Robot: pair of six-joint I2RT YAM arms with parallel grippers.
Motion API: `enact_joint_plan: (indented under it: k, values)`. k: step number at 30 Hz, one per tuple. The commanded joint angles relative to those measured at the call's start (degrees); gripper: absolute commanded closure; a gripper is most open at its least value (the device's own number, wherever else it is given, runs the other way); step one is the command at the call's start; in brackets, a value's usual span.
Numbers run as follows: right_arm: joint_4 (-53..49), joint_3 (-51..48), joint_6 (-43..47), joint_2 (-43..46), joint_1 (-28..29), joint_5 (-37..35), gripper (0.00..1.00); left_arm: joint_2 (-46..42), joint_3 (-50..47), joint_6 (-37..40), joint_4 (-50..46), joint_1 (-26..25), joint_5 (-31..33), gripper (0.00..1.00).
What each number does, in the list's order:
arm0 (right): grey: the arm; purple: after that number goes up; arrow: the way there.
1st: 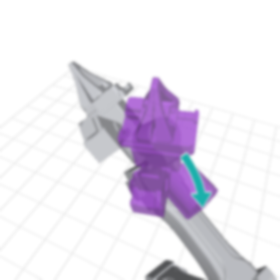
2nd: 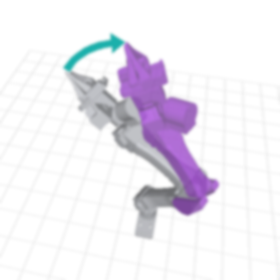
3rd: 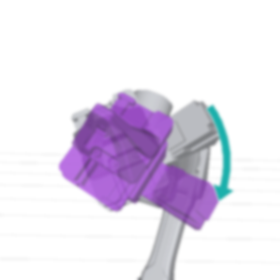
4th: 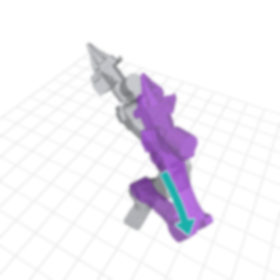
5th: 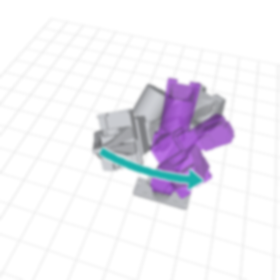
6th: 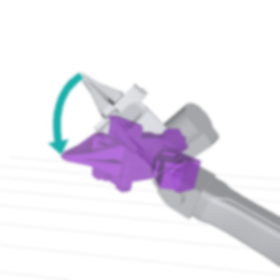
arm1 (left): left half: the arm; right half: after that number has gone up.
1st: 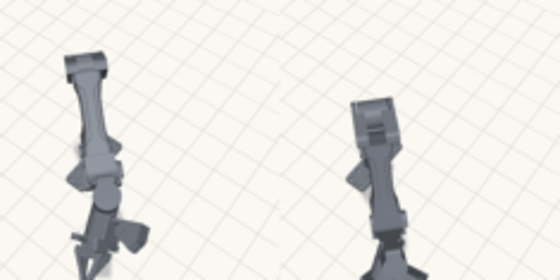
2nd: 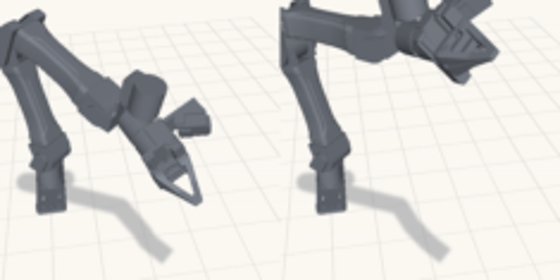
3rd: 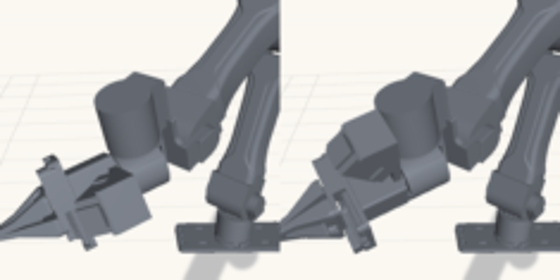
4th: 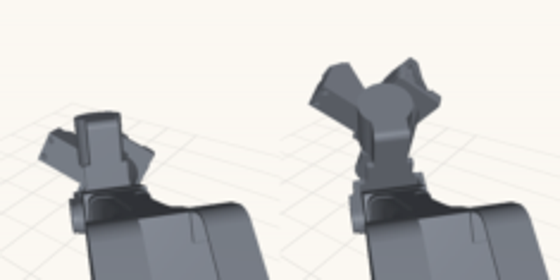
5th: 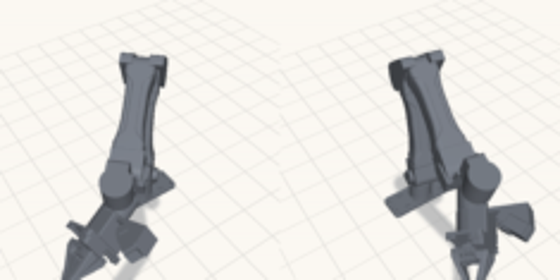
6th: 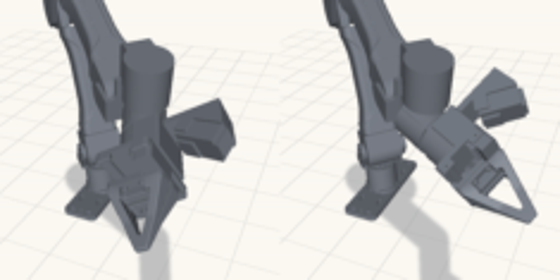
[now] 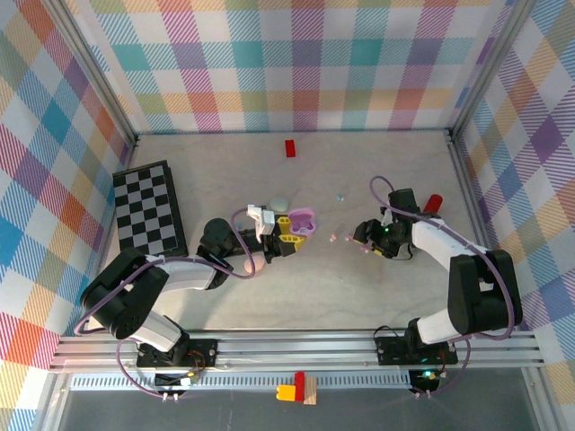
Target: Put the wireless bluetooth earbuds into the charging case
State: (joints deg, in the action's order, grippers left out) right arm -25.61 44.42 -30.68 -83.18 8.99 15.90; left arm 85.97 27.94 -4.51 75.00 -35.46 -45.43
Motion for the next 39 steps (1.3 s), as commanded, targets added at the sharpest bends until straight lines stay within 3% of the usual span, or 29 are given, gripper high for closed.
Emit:
enact_joint_plan:
  k: [1, 23, 33, 39]
  values:
    - [-0.95, -0.24, 0.29, -0.41, -0.12, -1.93, 0.37, -0.98, 0.05, 1.35, 1.92, 0.66, -1.17, 0.65]
    - [3.33, 2.01, 5.44, -7.23, -0.12, 2.67, 0.36, -1.34, -0.21, 1.7, 1.91, 0.74, -1.55, 0.65]
    - [1.61, -2.83, 4.24, -2.22, 0.57, 6.57, 0.4, -1.27, -0.27, 1.56, 1.94, 0.75, -1.71, 0.65]
    - [6.32, -6.07, 2.72, 3.81, 0.67, 7.48, 0.41, -0.47, 0.65, 1.44, 1.94, 0.75, -2.13, 0.65]
